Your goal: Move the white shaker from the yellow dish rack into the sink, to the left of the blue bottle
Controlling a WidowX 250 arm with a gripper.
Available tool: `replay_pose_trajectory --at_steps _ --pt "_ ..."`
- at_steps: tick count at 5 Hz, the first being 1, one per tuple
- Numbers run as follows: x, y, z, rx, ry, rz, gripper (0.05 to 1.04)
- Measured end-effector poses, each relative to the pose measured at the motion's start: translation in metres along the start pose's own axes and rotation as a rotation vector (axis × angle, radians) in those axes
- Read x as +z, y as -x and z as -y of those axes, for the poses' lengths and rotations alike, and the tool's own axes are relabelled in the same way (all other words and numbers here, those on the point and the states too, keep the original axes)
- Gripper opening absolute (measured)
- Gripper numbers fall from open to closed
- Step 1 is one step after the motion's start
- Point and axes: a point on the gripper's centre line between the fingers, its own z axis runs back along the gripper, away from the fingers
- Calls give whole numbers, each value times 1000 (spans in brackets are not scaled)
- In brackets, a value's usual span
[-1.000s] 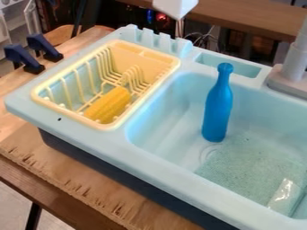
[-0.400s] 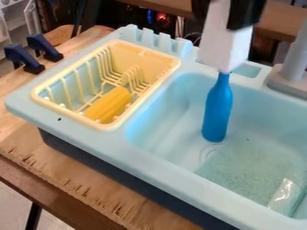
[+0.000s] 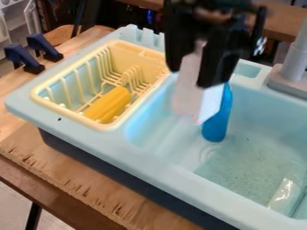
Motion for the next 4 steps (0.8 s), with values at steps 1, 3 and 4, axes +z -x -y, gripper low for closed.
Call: replay_pose_trajectory --at_steps 1,3,4 --pt "-17 0 -5 -14 -5 -11 663" --pt "-68 -2 -43 22 -7 -65 663" --pt "-77 -7 -50 26 12 -72 663"
